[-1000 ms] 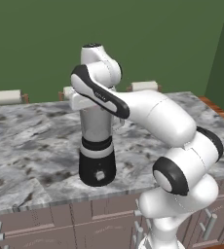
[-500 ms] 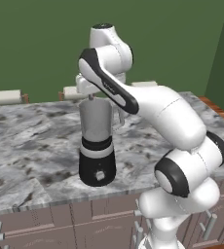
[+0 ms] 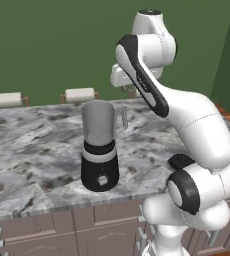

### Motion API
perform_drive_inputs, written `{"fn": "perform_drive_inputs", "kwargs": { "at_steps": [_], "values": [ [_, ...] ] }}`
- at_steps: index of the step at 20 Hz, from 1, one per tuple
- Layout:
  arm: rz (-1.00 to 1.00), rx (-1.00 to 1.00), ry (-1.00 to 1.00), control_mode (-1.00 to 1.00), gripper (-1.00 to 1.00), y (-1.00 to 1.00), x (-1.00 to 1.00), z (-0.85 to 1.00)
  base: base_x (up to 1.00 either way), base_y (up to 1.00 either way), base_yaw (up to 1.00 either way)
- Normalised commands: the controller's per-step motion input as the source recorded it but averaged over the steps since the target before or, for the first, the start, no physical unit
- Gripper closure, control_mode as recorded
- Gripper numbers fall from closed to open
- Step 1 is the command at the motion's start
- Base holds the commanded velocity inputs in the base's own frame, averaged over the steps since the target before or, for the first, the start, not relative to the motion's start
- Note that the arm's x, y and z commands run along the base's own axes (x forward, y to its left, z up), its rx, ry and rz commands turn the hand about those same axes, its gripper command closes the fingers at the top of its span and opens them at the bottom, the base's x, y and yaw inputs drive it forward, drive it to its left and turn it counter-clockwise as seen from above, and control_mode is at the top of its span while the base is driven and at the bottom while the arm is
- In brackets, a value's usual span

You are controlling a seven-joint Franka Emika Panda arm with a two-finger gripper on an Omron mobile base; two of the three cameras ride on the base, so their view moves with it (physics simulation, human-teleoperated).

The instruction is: Open the blender lid, put the tangerine in the blender, close the lid, and start the blender.

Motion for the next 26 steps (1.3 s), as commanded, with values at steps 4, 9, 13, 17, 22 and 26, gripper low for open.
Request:
{"fn": "perform_drive_inputs", "kwargs": {
  "at_steps": [4, 9, 13, 17, 22, 26],
  "values": [
    [0.0, 0.11, 0.0, -1.0, -1.0, -1.0, -0.23, -0.46, 0.0, 0.0, 0.0],
    [0.0, 0.08, 0.0, -1.0, -1.0, -1.0, -0.09, -0.83, 0.0, 0.0, 0.0],
    [0.07, 0.05, 0.0, -1.0, -1.0, -1.0, 0.0, -1.0, 0.0, 0.0, 0.0],
    [0.13, 0.01, 0.0, -1.0, -1.0, -1.0, -0.02, -0.93, 0.0, 0.0, 0.0],
    [0.2, 0.0, -0.06, -1.0, -1.0, -1.0, -0.15, -0.63, 0.0, 0.0, 0.0],
    [0.22, 0.0, -0.14, -1.0, -1.0, -1.0, -0.15, -0.51, 0.0, 0.0, 0.0]
  ]
}}
